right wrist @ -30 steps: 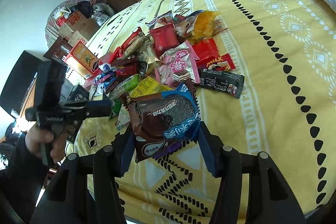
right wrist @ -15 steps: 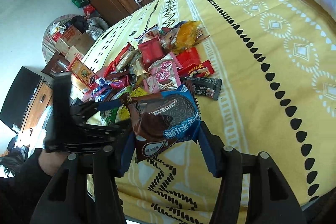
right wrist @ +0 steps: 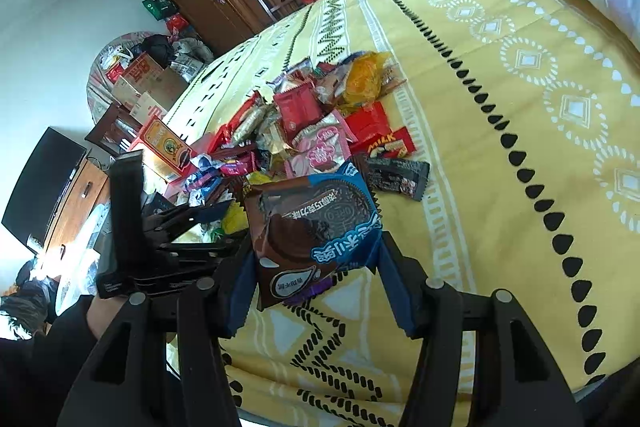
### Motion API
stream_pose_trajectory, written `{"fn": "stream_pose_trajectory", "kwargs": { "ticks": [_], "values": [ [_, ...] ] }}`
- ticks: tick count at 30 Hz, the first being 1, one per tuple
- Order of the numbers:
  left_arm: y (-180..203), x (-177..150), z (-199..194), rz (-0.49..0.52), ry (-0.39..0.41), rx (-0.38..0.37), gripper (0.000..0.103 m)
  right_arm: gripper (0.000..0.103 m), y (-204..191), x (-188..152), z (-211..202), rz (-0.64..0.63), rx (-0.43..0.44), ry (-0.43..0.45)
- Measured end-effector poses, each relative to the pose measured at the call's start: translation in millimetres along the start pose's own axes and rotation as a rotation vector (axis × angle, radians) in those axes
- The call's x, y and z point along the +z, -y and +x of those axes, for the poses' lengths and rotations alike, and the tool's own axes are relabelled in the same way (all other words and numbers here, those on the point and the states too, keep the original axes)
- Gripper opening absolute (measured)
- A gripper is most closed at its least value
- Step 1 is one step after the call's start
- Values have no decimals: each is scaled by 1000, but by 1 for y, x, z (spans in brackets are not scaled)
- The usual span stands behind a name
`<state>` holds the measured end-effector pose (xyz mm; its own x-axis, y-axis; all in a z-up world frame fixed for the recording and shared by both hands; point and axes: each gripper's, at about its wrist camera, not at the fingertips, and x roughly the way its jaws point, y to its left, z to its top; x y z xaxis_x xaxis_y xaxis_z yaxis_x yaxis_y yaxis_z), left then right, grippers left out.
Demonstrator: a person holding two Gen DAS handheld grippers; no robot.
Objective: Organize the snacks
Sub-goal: 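Carry the cookie packet and yellow bag over the glass bowl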
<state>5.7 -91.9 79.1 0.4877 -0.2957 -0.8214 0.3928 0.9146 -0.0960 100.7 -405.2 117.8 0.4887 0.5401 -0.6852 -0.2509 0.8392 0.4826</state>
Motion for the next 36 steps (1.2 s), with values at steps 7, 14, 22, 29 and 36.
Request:
{"fn": "stream_pose_trajectory", "kwargs": {
  "ticks": [7,14,22,29,36],
  "values": [
    [-22,13,-84,-44,171,131,73,61,-22,11,-13,-43,7,36],
    [-78,8,-176,-145,296,313,73,61,-79,39,-26,-164,31,87],
    [-149,-29,-266,-302,390,547,73,61,-195,86,-25,-366,104,146],
    [-192,-62,-322,-390,454,689,73,61,-317,100,-11,-527,210,159],
    [-234,-97,-357,-492,469,780,73,61,-436,86,16,-667,338,100]
  ]
}}
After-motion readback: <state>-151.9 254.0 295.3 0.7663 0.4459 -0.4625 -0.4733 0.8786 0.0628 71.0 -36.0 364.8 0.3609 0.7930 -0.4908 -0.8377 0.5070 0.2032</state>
